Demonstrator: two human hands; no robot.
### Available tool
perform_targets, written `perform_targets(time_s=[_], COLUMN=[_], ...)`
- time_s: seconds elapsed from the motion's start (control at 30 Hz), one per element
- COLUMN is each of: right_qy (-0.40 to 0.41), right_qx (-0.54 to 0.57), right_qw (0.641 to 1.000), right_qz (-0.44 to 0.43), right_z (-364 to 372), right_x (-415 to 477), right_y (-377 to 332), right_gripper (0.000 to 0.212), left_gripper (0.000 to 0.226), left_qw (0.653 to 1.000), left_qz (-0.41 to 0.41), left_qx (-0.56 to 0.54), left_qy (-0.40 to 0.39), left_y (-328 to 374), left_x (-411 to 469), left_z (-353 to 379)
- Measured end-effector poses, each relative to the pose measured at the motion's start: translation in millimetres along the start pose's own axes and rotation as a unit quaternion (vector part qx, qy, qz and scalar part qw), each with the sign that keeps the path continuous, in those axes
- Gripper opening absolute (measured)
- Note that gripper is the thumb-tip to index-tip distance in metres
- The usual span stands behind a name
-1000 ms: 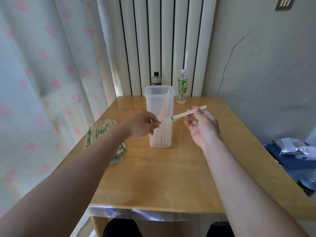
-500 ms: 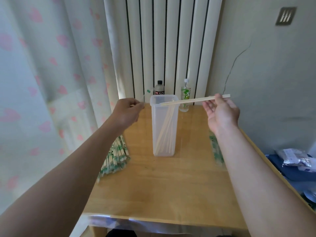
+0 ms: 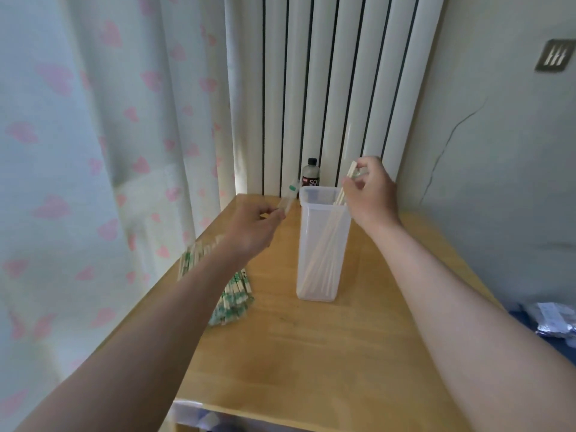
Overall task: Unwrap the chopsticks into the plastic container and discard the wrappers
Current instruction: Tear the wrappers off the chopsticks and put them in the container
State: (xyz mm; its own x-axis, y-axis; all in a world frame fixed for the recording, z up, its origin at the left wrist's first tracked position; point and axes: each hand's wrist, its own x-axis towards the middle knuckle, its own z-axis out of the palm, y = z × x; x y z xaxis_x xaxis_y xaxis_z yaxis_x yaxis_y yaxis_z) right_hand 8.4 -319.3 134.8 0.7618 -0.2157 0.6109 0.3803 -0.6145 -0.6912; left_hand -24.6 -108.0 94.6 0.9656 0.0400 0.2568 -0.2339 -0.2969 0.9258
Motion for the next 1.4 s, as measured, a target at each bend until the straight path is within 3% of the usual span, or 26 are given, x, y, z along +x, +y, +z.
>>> perform_targets(time_s=[0.07, 0.17, 0.3, 0.43, 0.57, 0.7, 0.83, 1.0, 1.13, 1.4], right_qy=[-0.029, -0.061, -0.029, 0.023, 0.058, 0.029, -0.062, -0.17, -0.174, -0.165], right_qx=[-0.039, -0.088, -0.104, -0.083, -0.099, -0.18, -0.281, -0.389, -0.417, -0.415], right_qw=[0.999, 0.994, 0.994, 0.996, 0.987, 0.966, 0.927, 0.877, 0.873, 0.877], right_qz=[-0.012, -0.033, -0.034, 0.033, 0.108, 0.185, 0.239, 0.223, 0.186, 0.179], right_z=[5.0, 7.8, -2.5, -27.7, -62.8, -98.0, -119.7, -122.9, -119.8, -119.5], right_x=[-2.0, 0.6, 5.0, 6.0, -1.1, -27.2, -62.6, -102.6, -106.2, -105.1], right_y=[3.4, 11.9, 21.9, 41.0, 85.0, 149.0, 210.0, 249.6, 258.5, 264.6], right_gripper=[0.025, 0.015, 0.028, 0.03, 0.027, 0.023, 0.016, 0.022, 0.029, 0.024], left_gripper=[0.022, 0.022, 0.021, 0.023, 0.036, 0.03, 0.028, 0.021, 0.016, 0.021], left_qw=[1.0, 0.998, 0.99, 0.974, 0.929, 0.903, 0.908, 0.936, 0.959, 0.964], left_qz=[-0.014, -0.031, -0.058, -0.073, -0.118, -0.162, -0.209, -0.212, -0.196, -0.195], left_qx=[-0.014, -0.052, -0.112, -0.165, -0.219, -0.226, -0.188, -0.118, -0.047, 0.006], left_qy=[-0.007, -0.024, -0.062, -0.14, -0.274, -0.327, -0.312, -0.256, -0.201, -0.179], left_y=[-2.5, -4.0, 3.0, 14.5, 23.5, 18.9, 4.6, -11.7, -23.0, -49.8], left_x=[-2.0, -2.8, -3.7, -8.0, -11.9, -11.2, -6.9, 9.1, 32.4, 65.1], left_z=[-4.0, -7.3, -1.2, 20.7, 53.3, 101.9, 161.8, 230.9, 267.6, 319.3])
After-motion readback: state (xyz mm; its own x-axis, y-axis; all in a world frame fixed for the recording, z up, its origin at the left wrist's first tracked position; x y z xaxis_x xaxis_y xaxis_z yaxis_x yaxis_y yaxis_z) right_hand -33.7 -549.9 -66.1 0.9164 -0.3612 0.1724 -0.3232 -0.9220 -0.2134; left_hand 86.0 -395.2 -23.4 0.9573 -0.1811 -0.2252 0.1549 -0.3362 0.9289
